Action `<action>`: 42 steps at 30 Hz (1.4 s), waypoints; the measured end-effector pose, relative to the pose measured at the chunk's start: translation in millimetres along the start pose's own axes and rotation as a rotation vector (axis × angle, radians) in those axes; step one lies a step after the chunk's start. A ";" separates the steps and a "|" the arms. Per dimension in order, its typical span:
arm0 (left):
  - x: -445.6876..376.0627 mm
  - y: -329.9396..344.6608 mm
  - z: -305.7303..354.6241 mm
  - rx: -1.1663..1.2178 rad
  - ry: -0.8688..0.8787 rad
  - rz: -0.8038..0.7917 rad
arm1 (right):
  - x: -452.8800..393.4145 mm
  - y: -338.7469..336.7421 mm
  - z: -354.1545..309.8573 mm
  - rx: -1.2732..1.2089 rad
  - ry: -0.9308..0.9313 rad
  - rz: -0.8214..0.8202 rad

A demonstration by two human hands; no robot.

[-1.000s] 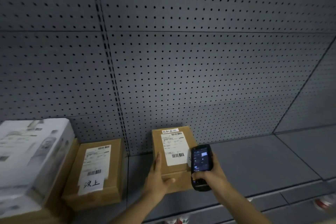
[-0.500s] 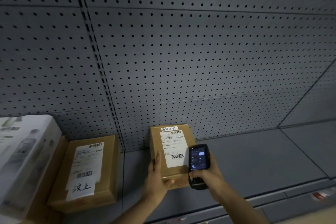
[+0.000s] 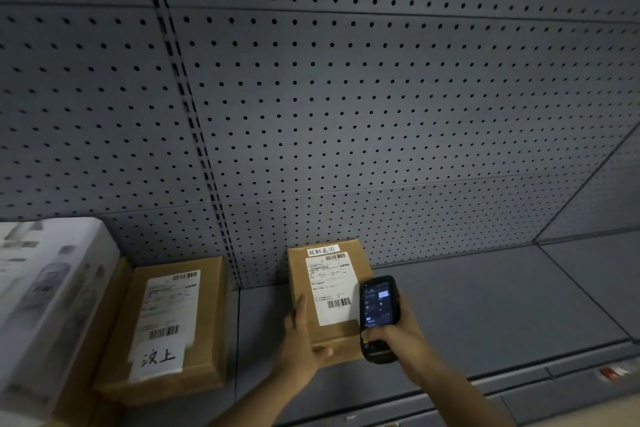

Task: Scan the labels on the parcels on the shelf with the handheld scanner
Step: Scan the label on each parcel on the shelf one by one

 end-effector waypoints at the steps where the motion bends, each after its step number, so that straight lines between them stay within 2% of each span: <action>1: -0.1 -0.4 -0.5 -0.001 -0.001 -0.008 | 0.3 0.5 0.4 0.001 0.003 -0.001; 8: 4.8 -17.6 0.6 -0.041 0.001 -0.050 | 4.3 7.5 -1.4 0.003 -0.018 0.020; 13: 19.6 -49.8 2.9 -0.088 0.057 -0.039 | 13.1 38.8 -11.2 0.021 -0.047 0.007; 17: 36.4 -86.9 -13.5 -0.095 0.068 0.032 | 22.9 79.1 -19.4 0.044 -0.065 -0.046; 20: 53.9 -126.0 -30.1 -0.168 0.071 0.148 | 31.1 114.9 -24.5 0.057 -0.085 -0.084; 26: 93.1 -191.5 -92.5 -0.368 -0.120 0.271 | 47.1 190.5 -18.7 0.139 -0.078 -0.125; 32: 117.4 -207.7 -140.1 -0.536 -0.322 0.089 | 54.7 247.3 -1.5 0.059 0.025 -0.258; 36: 118.7 -202.9 -152.7 -0.510 -0.307 -0.014 | 63.3 269.7 4.8 0.030 0.076 -0.324; 42: 117.4 -203.5 -146.0 -0.234 -0.205 0.103 | 66.8 277.6 13.2 0.011 0.104 -0.299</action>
Point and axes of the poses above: each hand's wrist, its own x-axis away from the middle knuckle, its own y-axis out of the palm, z = x × y, the point moved 10 cm from there along -x, towards the middle knuckle, and after that the axes turned 12 degrees about y, right-handed, at the moved point
